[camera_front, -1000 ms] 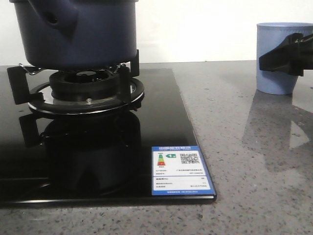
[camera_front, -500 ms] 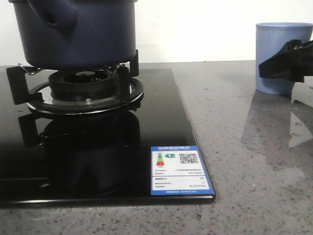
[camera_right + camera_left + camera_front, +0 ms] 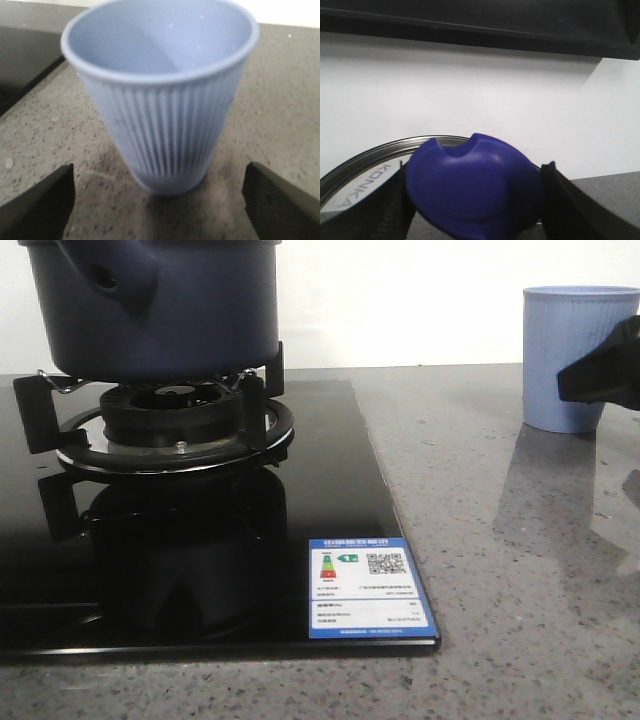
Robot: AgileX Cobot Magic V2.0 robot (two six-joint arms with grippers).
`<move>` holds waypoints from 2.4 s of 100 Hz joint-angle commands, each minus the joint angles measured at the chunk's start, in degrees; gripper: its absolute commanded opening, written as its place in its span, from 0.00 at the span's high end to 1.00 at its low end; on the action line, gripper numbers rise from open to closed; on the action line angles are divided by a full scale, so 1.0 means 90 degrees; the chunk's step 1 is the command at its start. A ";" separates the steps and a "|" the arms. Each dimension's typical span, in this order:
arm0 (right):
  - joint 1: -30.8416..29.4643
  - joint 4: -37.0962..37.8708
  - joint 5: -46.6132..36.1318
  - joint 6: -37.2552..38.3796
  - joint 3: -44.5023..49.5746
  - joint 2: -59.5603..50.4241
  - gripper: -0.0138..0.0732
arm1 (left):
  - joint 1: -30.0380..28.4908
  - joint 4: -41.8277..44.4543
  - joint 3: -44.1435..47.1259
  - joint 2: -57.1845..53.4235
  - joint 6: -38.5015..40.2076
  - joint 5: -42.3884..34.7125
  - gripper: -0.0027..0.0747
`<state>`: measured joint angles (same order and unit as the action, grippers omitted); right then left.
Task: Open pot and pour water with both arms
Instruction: 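Set the cup upright on the counter and open the right gripper, then raise the right gripper up and away from the cup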
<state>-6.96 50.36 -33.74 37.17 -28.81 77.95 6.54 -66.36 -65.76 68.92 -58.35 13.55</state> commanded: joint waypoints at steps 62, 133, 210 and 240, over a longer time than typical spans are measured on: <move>-0.0043 -0.0570 0.0473 0.0418 0.0542 -0.4147 0.27 | -0.0026 -0.0156 -0.0243 -0.0167 0.0000 -0.0224 0.45; -0.0043 -0.0603 0.0882 0.0418 0.0542 -0.4645 0.92 | 0.0484 -0.0322 -0.0243 -0.0064 0.0000 0.0484 0.45; -0.0043 -0.0592 0.0979 0.0418 0.0542 -0.4645 0.92 | 0.1426 -0.0319 -0.0243 0.1076 -0.0176 0.0443 0.45; -0.0043 -0.0592 0.0979 0.0418 0.0542 -0.4645 0.92 | 0.1426 -0.0308 -0.0243 0.1076 -0.0176 0.0514 0.45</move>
<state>-6.96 46.46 -22.35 41.10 -21.95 36.28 18.90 -67.22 -65.76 80.23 -59.78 19.60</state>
